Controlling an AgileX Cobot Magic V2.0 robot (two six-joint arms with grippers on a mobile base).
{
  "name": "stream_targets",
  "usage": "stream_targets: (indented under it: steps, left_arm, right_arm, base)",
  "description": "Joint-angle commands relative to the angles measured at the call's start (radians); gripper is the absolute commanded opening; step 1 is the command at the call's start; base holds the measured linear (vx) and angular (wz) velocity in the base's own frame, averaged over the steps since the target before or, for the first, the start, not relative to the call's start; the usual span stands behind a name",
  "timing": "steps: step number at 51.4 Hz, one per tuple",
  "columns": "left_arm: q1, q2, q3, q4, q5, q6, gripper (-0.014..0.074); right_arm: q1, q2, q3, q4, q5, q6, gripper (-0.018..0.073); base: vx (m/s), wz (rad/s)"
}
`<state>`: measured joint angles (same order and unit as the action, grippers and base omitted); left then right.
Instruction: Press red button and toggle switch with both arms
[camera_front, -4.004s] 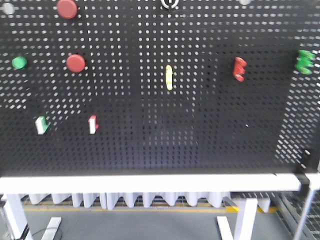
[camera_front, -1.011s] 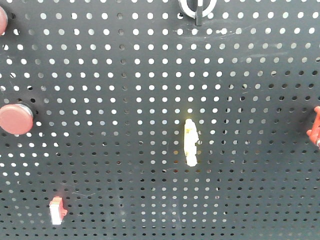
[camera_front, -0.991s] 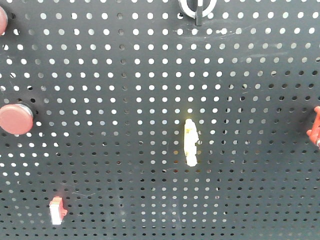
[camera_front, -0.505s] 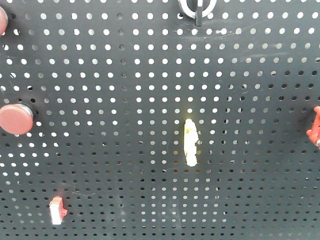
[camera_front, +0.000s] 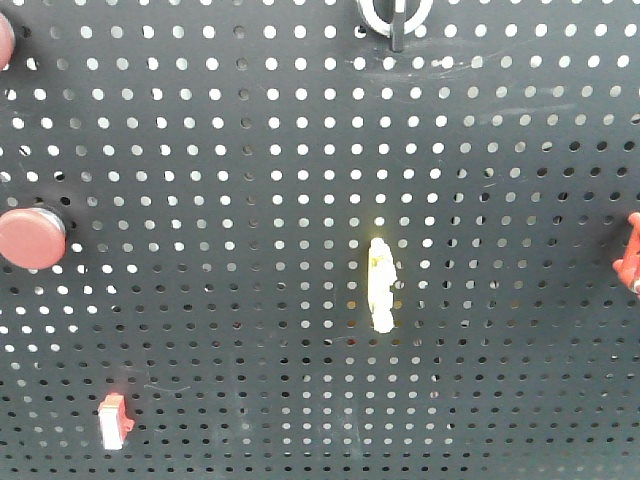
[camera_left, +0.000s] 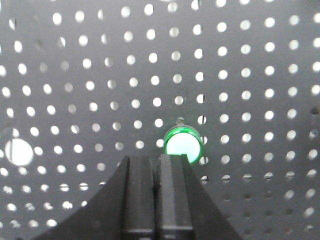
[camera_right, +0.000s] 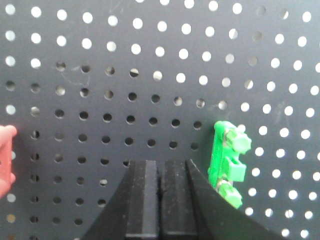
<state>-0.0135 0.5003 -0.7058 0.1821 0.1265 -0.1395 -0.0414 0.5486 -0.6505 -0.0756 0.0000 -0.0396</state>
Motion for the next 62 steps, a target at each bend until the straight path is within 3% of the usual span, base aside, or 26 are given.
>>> stream_targets:
  steps: [1,14,28,39,52,62]
  left_arm:
    - [0.001,0.010,-0.039,-0.030,-0.140,-0.011,0.0002]
    - [0.001,0.031,-0.120,-0.029,-0.252,-0.015,0.0002]
    - [-0.031,0.153,-0.328,-0.027,-0.269,-0.112,0.0002]
    - [-0.185,0.251,-0.451,-0.028,-0.259,-0.117,0.0002]
    - [-0.406,0.327,-0.455,-0.028,-0.261,-0.115,0.0002]
    - [-0.488,0.372,-0.455,-0.027,-0.277,-0.113,0.0002]
  right_arm:
    - [0.002,0.005,-0.034,0.001,-0.089,-0.004,-0.0003]
    - [0.002,0.005,-0.034,0.001,-0.127,-0.002,-0.0003]
    - [0.002,0.005,-0.034,0.001,-0.158,-0.001,-0.0003]
    - [0.002,0.005,-0.034,0.001,-0.165,-0.001,-0.0003]
    - [0.002,0.005,-0.034,0.001,-0.165,-0.001,-0.0003]
    - [0.002,0.005,-0.034,0.001,-0.165,-0.001,-0.0003]
  base:
    - [0.00,0.00]
    - [0.00,0.00]
    - [0.00,0.00]
    - [0.00,0.00]
    - [0.00,0.00]
    - [0.00,0.00]
